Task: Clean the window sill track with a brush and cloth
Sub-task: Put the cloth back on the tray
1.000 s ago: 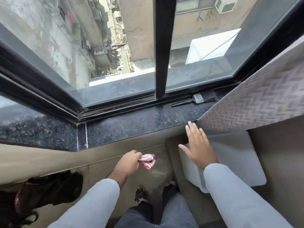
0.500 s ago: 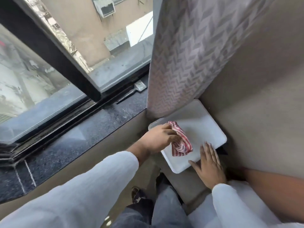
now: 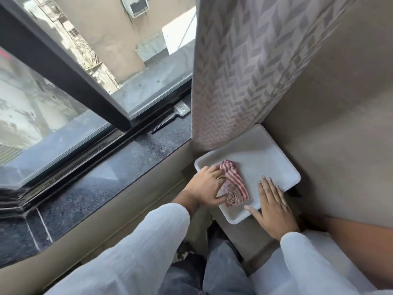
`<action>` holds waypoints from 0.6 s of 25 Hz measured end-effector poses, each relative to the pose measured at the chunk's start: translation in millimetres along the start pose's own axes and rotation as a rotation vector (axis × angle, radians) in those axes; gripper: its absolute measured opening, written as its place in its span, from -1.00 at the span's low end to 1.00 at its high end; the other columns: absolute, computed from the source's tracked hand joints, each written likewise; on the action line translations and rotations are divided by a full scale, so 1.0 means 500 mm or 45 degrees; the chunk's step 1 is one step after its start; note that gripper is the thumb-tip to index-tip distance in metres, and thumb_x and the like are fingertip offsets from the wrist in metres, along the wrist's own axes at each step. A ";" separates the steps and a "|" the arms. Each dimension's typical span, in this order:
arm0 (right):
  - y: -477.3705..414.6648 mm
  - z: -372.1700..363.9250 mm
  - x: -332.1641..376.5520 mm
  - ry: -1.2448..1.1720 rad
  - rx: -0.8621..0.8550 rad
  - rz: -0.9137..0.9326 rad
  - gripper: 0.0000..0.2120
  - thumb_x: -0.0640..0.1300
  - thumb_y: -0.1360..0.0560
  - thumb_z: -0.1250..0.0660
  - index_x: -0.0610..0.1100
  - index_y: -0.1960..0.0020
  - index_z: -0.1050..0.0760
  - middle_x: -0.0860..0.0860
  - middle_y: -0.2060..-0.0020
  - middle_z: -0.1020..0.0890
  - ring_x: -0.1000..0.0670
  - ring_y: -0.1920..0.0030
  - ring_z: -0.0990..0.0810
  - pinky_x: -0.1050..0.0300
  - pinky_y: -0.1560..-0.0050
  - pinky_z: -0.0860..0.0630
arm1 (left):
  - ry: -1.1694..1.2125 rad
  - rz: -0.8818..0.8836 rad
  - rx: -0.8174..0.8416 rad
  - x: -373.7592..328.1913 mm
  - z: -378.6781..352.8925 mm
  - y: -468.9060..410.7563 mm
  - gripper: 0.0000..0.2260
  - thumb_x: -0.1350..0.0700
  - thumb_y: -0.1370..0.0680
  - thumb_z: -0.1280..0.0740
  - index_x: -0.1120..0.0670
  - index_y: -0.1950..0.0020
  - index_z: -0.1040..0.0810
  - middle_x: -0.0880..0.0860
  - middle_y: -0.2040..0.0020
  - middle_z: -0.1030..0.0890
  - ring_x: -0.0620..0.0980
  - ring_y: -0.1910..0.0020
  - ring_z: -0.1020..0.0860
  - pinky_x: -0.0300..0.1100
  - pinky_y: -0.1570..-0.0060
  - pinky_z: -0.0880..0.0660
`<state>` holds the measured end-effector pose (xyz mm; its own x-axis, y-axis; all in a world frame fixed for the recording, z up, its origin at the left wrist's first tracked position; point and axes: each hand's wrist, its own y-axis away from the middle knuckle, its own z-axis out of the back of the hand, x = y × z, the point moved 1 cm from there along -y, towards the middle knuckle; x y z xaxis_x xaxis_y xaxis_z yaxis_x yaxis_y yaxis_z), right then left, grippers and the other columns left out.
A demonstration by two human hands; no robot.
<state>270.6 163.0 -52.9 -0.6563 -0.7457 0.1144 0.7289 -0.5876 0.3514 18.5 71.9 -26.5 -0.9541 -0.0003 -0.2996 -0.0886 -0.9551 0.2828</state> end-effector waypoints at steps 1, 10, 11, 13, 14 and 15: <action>-0.022 0.021 0.021 0.023 0.001 0.061 -0.02 0.47 -0.57 0.15 -0.27 -0.67 -0.14 -0.21 -0.69 -0.16 -0.18 -0.70 -0.13 -0.05 -0.68 0.07 | -0.023 0.067 -0.177 0.022 0.008 0.026 -0.46 -0.24 -0.56 -0.21 0.14 -0.28 -0.63 0.16 -0.31 -0.61 0.19 -0.38 -0.48 0.07 -0.33 -0.46; -0.243 0.202 0.402 0.157 -0.117 0.690 -0.03 0.47 -0.61 0.03 -0.26 -0.70 0.02 -0.19 -0.73 -0.02 -0.15 -0.74 0.04 -0.15 -0.73 -0.05 | -0.061 1.130 -0.574 0.221 0.043 0.380 -0.34 -0.19 -0.66 -0.12 0.29 -0.56 -0.30 0.27 -0.60 -0.30 0.28 -0.60 -0.25 0.25 -0.56 -0.23; -0.254 0.206 0.425 0.176 -0.111 0.707 -0.03 0.47 -0.62 0.01 -0.27 -0.70 0.01 -0.20 -0.73 -0.02 -0.15 -0.74 0.03 -0.16 -0.72 -0.07 | -0.040 1.226 -0.519 0.227 0.036 0.417 -0.29 -0.24 -0.65 -0.08 0.29 -0.58 -0.26 0.27 -0.62 -0.26 0.27 -0.61 -0.23 0.24 -0.57 -0.21; -0.271 0.206 0.449 0.205 -0.093 0.715 -0.05 0.45 -0.62 -0.01 -0.26 -0.69 -0.03 -0.19 -0.72 -0.05 -0.15 -0.73 -0.02 -0.17 -0.71 -0.12 | -0.026 1.350 -0.417 0.230 0.015 0.476 -0.22 -0.30 -0.63 0.02 0.27 -0.62 -0.20 0.24 -0.65 -0.19 0.23 -0.64 -0.18 0.24 -0.59 -0.18; -0.278 0.207 0.451 0.182 -0.106 0.701 -0.09 0.42 -0.63 -0.06 -0.27 -0.68 -0.12 -0.19 -0.71 -0.13 -0.16 -0.72 -0.10 -0.17 -0.69 -0.18 | -0.034 1.364 -0.367 0.230 0.006 0.491 -0.21 -0.31 -0.63 0.07 0.26 -0.63 -0.16 0.22 -0.67 -0.15 0.20 -0.65 -0.15 0.25 -0.59 -0.16; -0.287 0.210 0.453 0.139 -0.139 0.699 -0.15 0.38 -0.64 -0.12 -0.27 -0.63 -0.25 -0.20 -0.67 -0.25 -0.17 -0.68 -0.23 -0.17 -0.66 -0.27 | -0.045 1.365 -0.330 0.232 0.000 0.502 -0.21 -0.31 -0.63 0.11 0.24 -0.65 -0.12 0.20 -0.68 -0.11 0.18 -0.66 -0.12 0.25 -0.59 -0.15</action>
<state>-2.8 111.4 20.1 -0.1560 -0.9757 0.1540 0.9771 -0.1296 0.1687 -114.3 -167.6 9.7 -0.5083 -0.8611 0.0144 0.8484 -0.4978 0.1797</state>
